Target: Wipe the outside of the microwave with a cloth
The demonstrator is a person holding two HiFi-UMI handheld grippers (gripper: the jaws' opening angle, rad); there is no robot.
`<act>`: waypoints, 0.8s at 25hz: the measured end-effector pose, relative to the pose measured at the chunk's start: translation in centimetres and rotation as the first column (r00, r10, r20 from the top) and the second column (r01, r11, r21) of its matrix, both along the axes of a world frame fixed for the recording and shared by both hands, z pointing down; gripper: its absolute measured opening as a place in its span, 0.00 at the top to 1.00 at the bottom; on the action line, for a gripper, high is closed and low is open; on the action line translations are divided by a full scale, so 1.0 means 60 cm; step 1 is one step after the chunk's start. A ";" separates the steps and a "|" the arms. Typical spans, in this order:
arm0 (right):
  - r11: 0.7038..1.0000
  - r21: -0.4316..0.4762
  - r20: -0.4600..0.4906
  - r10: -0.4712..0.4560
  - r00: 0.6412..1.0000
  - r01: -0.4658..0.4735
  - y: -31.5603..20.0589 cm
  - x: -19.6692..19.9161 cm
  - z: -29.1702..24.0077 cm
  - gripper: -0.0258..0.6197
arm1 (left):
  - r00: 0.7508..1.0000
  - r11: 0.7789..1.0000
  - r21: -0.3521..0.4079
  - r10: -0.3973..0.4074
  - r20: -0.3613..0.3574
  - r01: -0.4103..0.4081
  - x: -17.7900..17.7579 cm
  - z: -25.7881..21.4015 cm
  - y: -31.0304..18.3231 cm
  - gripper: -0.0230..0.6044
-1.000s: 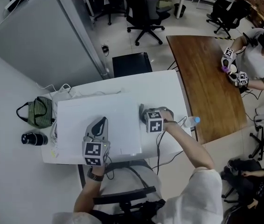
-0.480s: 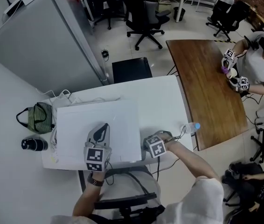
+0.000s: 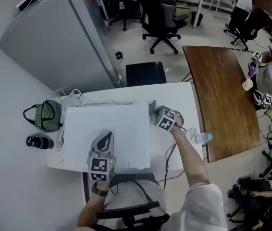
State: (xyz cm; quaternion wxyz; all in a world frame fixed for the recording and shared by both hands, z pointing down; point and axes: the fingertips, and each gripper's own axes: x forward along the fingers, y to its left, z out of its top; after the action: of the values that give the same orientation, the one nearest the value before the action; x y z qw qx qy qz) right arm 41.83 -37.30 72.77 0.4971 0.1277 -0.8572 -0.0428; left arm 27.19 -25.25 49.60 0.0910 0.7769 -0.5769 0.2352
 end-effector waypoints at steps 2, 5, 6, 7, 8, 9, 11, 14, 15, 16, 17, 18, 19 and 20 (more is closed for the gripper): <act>1.000 -0.008 0.014 -0.007 1.000 0.007 0.007 0.002 0.009 0.93 | 1.000 1.000 -0.004 -0.031 0.007 0.031 -0.017 -0.003 0.015 0.95; 0.998 -0.036 0.037 -0.049 0.998 0.050 0.072 -0.001 0.025 0.93 | 0.997 0.998 -0.013 -0.069 0.019 0.069 -0.042 0.005 0.040 0.95; 0.996 -0.045 0.044 -0.069 0.997 0.071 0.109 -0.003 0.032 0.92 | 0.997 0.997 -0.017 -0.077 0.022 0.077 -0.051 0.011 0.048 0.95; 0.995 -0.050 0.050 -0.087 0.995 0.090 0.149 -0.005 0.037 0.93 | 0.996 0.996 -0.022 -0.082 0.021 0.083 -0.059 0.018 0.056 0.95; 0.993 -0.055 0.056 -0.102 0.993 0.105 0.191 -0.007 0.042 0.93 | 0.996 0.996 -0.028 -0.084 0.019 0.085 -0.064 0.026 0.063 0.95; 0.991 -0.063 0.061 -0.111 0.992 0.115 0.233 -0.007 0.044 0.93 | 0.996 0.996 -0.034 -0.082 0.016 0.083 -0.068 0.033 0.069 0.95; 0.990 -0.088 0.069 -0.104 0.992 0.110 0.317 -0.004 0.040 0.93 | 0.998 0.997 -0.041 -0.069 0.004 0.069 -0.070 0.041 0.079 0.95; 0.989 -0.135 0.097 -0.051 0.994 0.064 0.445 -0.023 0.021 0.92 | 0.999 0.998 -0.043 -0.036 -0.019 0.035 -0.082 0.042 0.102 0.95; 0.989 -0.143 0.116 -0.028 0.993 0.044 0.485 -0.039 0.011 0.92 | 0.999 0.999 -0.040 -0.023 -0.025 0.022 -0.089 0.041 0.115 0.95; 0.989 -0.145 0.141 0.002 0.990 0.019 0.520 -0.056 -0.001 0.93 | 0.999 0.999 -0.033 -0.006 -0.032 0.005 -0.097 0.039 0.128 0.95; 0.990 -0.143 0.175 0.041 0.984 -0.016 0.549 -0.074 -0.014 0.93 | 0.999 1.000 -0.022 0.014 -0.041 -0.015 -0.104 0.035 0.143 0.95; 0.988 -0.141 0.216 0.091 0.972 -0.061 0.573 -0.093 -0.029 0.92 | 0.998 0.999 -0.008 0.037 -0.053 -0.037 -0.112 0.031 0.159 0.95; 0.984 -0.141 0.266 0.146 0.953 -0.112 0.592 -0.115 -0.046 0.93 | 0.996 0.998 0.007 0.058 -0.065 -0.058 -0.122 0.026 0.178 0.95; 0.977 -0.140 0.321 0.201 0.926 -0.163 0.609 -0.140 -0.066 0.93 | 0.994 0.997 0.019 0.075 -0.077 -0.073 -0.138 0.021 0.201 0.95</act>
State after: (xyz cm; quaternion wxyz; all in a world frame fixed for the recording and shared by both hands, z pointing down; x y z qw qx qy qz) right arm 33.40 -0.73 68.82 0.3531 0.1844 -0.9143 0.0734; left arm 18.91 -13.21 50.85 0.0982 0.8070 -0.5456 0.2036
